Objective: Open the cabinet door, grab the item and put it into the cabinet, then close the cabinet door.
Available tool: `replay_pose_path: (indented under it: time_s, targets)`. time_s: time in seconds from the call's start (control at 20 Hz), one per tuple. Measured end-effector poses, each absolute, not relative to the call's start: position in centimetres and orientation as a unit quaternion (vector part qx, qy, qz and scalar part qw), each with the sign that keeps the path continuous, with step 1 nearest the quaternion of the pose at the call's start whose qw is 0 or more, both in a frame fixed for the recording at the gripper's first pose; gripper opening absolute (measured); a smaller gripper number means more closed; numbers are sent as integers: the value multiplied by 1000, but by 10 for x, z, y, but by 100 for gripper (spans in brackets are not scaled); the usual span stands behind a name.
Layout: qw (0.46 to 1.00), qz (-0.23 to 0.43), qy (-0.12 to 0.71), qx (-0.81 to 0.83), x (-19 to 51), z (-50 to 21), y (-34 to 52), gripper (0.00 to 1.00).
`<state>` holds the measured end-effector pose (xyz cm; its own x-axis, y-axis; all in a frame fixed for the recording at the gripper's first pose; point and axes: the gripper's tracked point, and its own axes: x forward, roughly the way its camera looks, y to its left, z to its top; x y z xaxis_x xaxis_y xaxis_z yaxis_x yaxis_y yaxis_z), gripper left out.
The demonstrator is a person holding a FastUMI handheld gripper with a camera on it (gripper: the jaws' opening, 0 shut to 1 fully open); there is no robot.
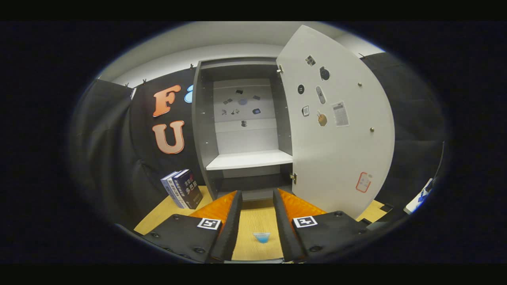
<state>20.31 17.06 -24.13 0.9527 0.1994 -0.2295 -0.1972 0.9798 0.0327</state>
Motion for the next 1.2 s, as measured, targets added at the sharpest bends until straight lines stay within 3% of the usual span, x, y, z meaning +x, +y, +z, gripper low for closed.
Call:
replay_pose_path:
  time_s: [0.3, 0.5, 0.55, 0.65, 1.2]
  targets:
    - [981, 102, 163, -4, 203, -312, 172, 59]
    - [974, 102, 205, -9, 203, -368, 171, 73]
    - [971, 102, 216, -10, 204, -382, 170, 84]
    - [966, 97, 238, -14, 205, -412, 165, 92]
    - [944, 79, 319, -29, 236, -533, 146, 97]
